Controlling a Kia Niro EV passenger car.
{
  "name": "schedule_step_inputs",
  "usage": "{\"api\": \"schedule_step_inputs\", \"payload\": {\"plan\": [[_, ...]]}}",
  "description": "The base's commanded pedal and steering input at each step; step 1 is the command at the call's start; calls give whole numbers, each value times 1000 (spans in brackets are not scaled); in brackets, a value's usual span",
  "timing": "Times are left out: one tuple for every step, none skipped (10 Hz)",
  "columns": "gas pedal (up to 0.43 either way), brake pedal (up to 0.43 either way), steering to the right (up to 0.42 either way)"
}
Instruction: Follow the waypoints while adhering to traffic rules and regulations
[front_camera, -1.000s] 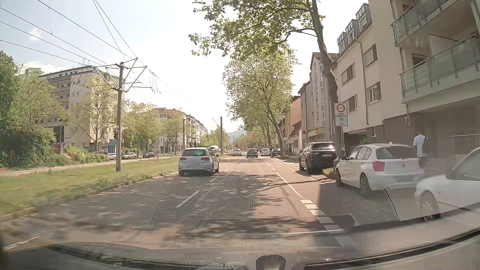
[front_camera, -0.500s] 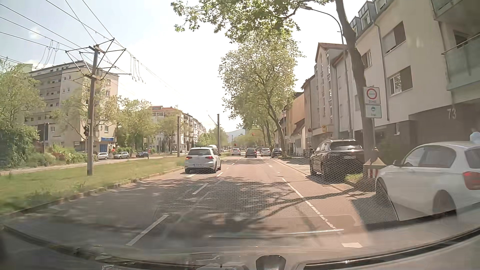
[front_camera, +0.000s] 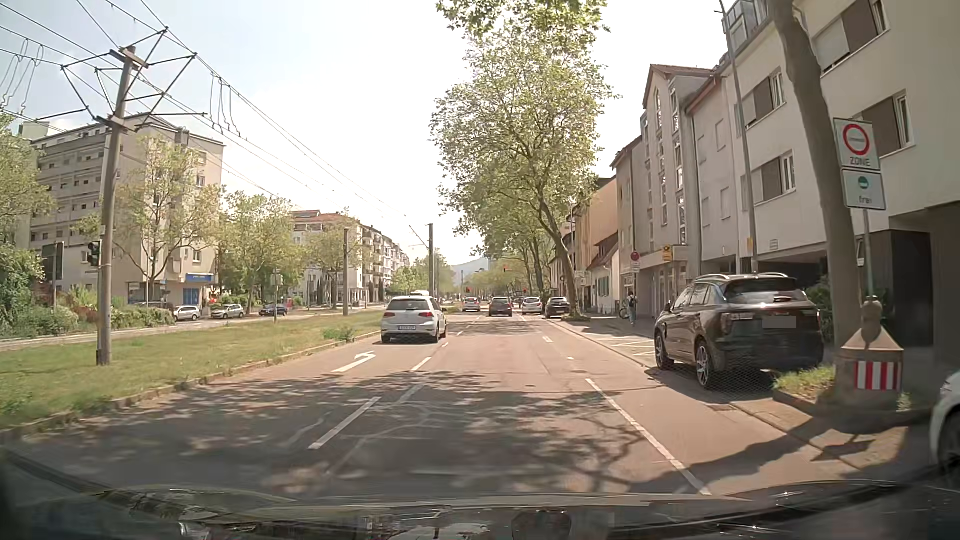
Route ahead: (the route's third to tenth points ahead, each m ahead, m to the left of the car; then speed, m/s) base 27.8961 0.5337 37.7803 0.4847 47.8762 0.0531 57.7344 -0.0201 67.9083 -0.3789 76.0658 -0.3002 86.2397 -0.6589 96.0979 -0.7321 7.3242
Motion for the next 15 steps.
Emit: {"api": "schedule_step_inputs", "payload": {"plan": [[0, 0, 4], [0, 0, 4], [0, 0, 4], [0, 0, 4], [0, 0, 4], [0, 0, 4], [0, 0, 4], [0, 0, 4], [0, 0, 4], [0, 0, 4], [0, 0, 4], [0, 0, 4], [0, 0, 4], [8, 0, 4], [8, 0, 4]]}}
